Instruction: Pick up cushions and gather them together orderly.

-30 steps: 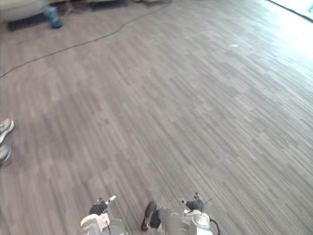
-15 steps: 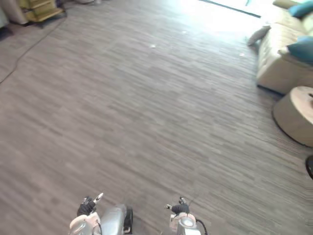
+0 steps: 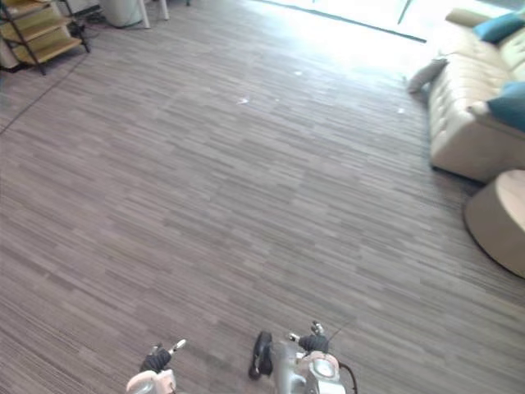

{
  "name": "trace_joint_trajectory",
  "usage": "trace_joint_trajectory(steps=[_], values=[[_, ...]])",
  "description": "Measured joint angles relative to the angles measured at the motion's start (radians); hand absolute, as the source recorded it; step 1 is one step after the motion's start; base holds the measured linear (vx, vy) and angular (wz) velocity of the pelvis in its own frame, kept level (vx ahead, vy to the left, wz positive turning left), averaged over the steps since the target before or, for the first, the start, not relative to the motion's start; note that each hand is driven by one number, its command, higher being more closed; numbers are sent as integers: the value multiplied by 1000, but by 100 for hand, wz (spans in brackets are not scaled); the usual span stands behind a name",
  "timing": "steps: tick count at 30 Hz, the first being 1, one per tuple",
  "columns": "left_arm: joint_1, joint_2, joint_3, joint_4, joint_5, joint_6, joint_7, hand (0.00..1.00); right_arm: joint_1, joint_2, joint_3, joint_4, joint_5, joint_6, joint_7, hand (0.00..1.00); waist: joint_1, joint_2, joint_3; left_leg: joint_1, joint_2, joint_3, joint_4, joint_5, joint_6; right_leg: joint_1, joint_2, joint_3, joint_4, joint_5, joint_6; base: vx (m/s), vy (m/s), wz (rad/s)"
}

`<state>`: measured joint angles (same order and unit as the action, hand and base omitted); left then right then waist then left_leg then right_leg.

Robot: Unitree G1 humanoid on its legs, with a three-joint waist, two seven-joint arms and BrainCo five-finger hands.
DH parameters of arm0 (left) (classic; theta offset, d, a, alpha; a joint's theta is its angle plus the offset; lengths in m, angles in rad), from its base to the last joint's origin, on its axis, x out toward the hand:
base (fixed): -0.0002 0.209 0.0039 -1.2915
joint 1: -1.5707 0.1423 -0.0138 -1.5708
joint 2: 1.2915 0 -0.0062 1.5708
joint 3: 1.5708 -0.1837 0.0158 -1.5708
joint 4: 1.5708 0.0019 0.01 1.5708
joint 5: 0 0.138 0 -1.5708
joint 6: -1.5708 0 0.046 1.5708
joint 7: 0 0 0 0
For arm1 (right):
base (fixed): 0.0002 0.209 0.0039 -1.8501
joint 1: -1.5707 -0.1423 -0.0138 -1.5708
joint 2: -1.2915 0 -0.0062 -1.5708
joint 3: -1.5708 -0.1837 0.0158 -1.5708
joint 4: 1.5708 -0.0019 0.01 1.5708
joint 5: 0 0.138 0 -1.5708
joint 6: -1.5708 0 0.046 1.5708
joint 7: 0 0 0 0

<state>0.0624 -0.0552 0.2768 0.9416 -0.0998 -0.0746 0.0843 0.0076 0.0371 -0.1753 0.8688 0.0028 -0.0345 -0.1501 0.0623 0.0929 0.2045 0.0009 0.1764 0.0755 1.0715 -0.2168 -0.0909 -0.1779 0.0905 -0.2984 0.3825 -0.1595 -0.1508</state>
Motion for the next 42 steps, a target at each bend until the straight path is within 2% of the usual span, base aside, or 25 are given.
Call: trace_joint_trajectory(steps=[2, 4, 6, 9, 10, 11, 13, 14, 16, 17, 18, 19, 20, 21, 23, 25, 27, 29, 30, 32, 33, 34, 35, 39, 42], values=[[1, 16, -3, -31, -1, -3, 0, 0, -5, 20, 4, 28, 12, 14, 2, 0, 12, -33, 23, -91, -2, 10, 66, -52, 24, 155, -1, 46, -66, -39, 9, 710, -11, -41], [21, 35, -24, -70, -4, -8, -1, 0, 4, 32, 25, 40, 19, 16, 1, 0, 29, -66, 14, -209, -14, 28, -12, -87, 53, 244, -15, 91, -135, -69, 22, 539, 11, -44], [34, 33, -20, -101, -16, -9, -2, 0, 7, 34, 31, 54, 19, 22, -1, 0, 48, -67, 12, -318, -38, 21, -182, -96, 62, 318, -27, 134, -184, -103, 42, 565, 114, -50], [49, 5, -9, -131, -44, -30, -1, 0, 5, 33, 34, 76, 19, 26, -6, 0, 88, -69, 7, -400, -110, -21, -607, 32, 18, 408, -88, 231, -193, -197, 104, 654, 274, -85], [57, 3, -4, -143, -58, -35, -1, 0, 4, 33, 45, 95, 19, 29, -5, 0, 104, -81, -1, -396, -111, -3, -591, 115, 22, 436, -111, 267, -197, -226, 115, 665, 346, -113], [57, 10, 0, -146, -60, -41, -3, 0, 14, 33, 65, 106, 18, 33, -3, 0, 110, -109, -21, -388, -128, 43, -542, 96, 66, 454, -141, 318, -180, -232, 130, 738, 347, -104], [57, 25, 15, -136, -59, -42, -3, 0, 15, 34, 65, 89, 17, 31, -4, 0, 110, -146, -41, -374, -138, 93, -503, 30, 113, 398, -180, 378, -44, -207, 175, 745, 342, -78], [47, 36, 21, -119, -59, -41, 0, 0, 14, 33, 63, 86, 17, 25, -5, 0, 109, -162, -37, -319, -140, 136, -491, -18, 146, 318, -189, 436, 187, -154, 257, 680, 351, -56], [22, 54, 16, -74, -60, -24, 3, 0, 32, 32, 62, 88, 16, 23, -5, 0, 98, -167, -24, -186, -167, 142, -513, -50, 177, 220, -187, 453, 537, -48, 369, 730, 348, -44], [22, 49, 11, -60, -59, -24, 6, 0, 46, 29, 64, 87, 16, 18, -2, 0, 98, -154, -18, -102, -171, 137, -549, -65, 167, 176, -190, 418, 648, -38, 375, 546, 232, -47], [21, 44, 8, -54, -58, -23, 7, 0, 51, 24, 62, 74, 13, 15, -2, 0, 98, -137, -14, -48, -171, 137, -584, -78, 164, 136, -195, 383, 699, -42, 367, 504, 210, -56], [14, 35, 5, -44, -58, -20, 10, 0, 55, 23, 62, 55, 5, 8, 2, 0, 91, -120, -23, 33, -170, 127, -663, -115, 159, 58, -196, 302, 739, -61, 326, 366, 153, -45], [15, 38, 3, -41, -57, -18, 10, 0, 54, 23, 63, 49, -2, 7, 4, 0, 90, -124, -23, 60, -175, 130, -690, -118, 158, 22, -199, 265, 743, -69, 312, 428, 152, -24], [5, 44, 0, -33, -57, -16, 10, 0, 56, 23, 51, 33, -3, 2, 4, 0, 78, -129, -20, 112, -182, 122, -730, -129, 158, -44, -205, 179, 703, -88, 275, 408, 110, 8], [-10, 47, -3, -9, -57, -15, 9, 0, 60, 23, 4, -9, -4, -6, 5, 0, 44, -127, -19, 199, -191, 99, -791, -150, 150, -140, -195, 54, 531, -96, 252, 473, 94, 31], [-12, 49, -19, 5, -56, -10, 9, 0, 54, 21, -20, -20, -3, -5, 7, 0, 28, -123, -8, 294, -196, 81, -874, -155, 143, -163, -157, -2, 216, -38, 203, 536, 74, 40], [-11, 52, -36, 7, -37, -7, 5, 0, 47, 22, -19, -25, -4, -5, 14, 0, 13, -128, -6, 368, -202, 39, -932, -172, 123, -183, -131, 17, 37, 27, 172, 601, -17, 78], [10, 52, -40, 11, -26, -8, 1, 0, 34, 24, -16, -26, -3, -4, 19, 0, -21, -124, -8, 417, -182, -47, -903, -212, 91, -189, -121, 39, 79, 85, 77, 757, -150, 120], [6, 51, -39, 15, -20, -7, 0, 0, 33, 22, -16, -22, -3, -2, 24, 0, -23, -118, -12, 397, -174, -86, -822, -219, 79, -187, -116, 43, 119, 111, 46, 701, -218, 86], [15, 23, -19, 14, -19, -4, -2, 0, 31, 7, -15, -23, -2, 0, 27, 0, -18, -67, -34, 261, -132, -135, -503, -180, 24, -160, -83, 17, 139, 33, 41, 706, -215, 22], [19, 8, 0, 13, -21, -2, -3, 0, 27, -2, -11, -29, 0, 1, 30, 0, -16, -38, -27, 179, -120, -142, -317, -83, -8, -130, -54, 21, 127, 4, 35, 710, -133, -54], [28, -8, 30, 5, -34, -1, -3, 0, 19, -16, -6, -27, 2, 4, 30, 0, 0, 8, -11, 80, -79, -106, -84, 71, -33, -60, -3, 52, 89, -22, 17, 848, -104, -89], [30, -6, 32, 4, -35, 1, -6, 0, 2, -14, -8, -1, 14, 12, 28, 0, 4, 15, 6, 7, -32, -49, 60, 35, -9, 25, 31, 88, 51, -43, 2, 710, -45, -88], [31, 9, 41, -58, -42, -8, -12, 0, -6, 25, -5, 52, 42, 26, 28, 0, 25, -47, 22, -208, -23, 19, 15, -83, 44, 287, 20, 171, -135, -51, -4, 653, -48, -52], [29, -1, 45, -90, -59, -11, -15, 0, -9, 35, -4, 64, 59, 27, 17, 0, 50, -53, 25, -361, -77, 13, -353, -80, 69, 403, -21, 221, -245, -75, 35, 627, 132, -54]])
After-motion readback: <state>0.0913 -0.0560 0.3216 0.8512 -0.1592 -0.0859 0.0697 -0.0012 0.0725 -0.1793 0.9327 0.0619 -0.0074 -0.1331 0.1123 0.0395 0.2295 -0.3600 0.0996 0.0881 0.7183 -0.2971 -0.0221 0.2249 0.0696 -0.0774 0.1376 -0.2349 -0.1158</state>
